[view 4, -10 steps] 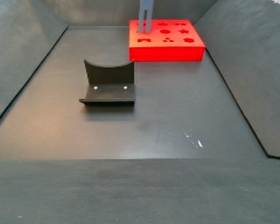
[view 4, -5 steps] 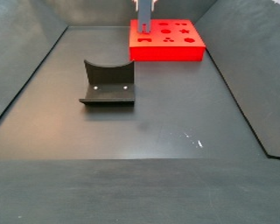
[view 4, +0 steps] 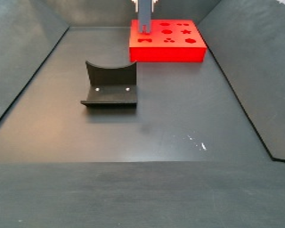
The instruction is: Insert the double-square object.
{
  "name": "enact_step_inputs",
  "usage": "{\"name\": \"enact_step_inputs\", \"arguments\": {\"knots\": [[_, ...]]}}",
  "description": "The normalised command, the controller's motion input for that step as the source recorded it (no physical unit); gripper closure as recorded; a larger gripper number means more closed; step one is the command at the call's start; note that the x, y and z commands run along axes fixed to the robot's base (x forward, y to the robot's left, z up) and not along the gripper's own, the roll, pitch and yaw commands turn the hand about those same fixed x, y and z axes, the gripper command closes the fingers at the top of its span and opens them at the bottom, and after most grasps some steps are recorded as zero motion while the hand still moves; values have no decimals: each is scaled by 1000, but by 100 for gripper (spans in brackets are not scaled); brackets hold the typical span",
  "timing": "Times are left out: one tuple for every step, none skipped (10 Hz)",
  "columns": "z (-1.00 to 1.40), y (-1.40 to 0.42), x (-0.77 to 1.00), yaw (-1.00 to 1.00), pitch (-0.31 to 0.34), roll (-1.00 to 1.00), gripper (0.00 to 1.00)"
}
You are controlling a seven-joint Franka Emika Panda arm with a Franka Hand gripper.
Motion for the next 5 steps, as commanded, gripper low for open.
{"name": "enact_step_inputs", "arguments": {"knots": [[0, 0, 49, -31, 0, 0, 100], [0, 0, 0, 0, 0, -21, 100], [0, 0, 0, 0, 0, -11, 100], [0, 0, 0, 0, 0, -31, 100], [0, -194, 0, 0, 0, 109, 100]]}}
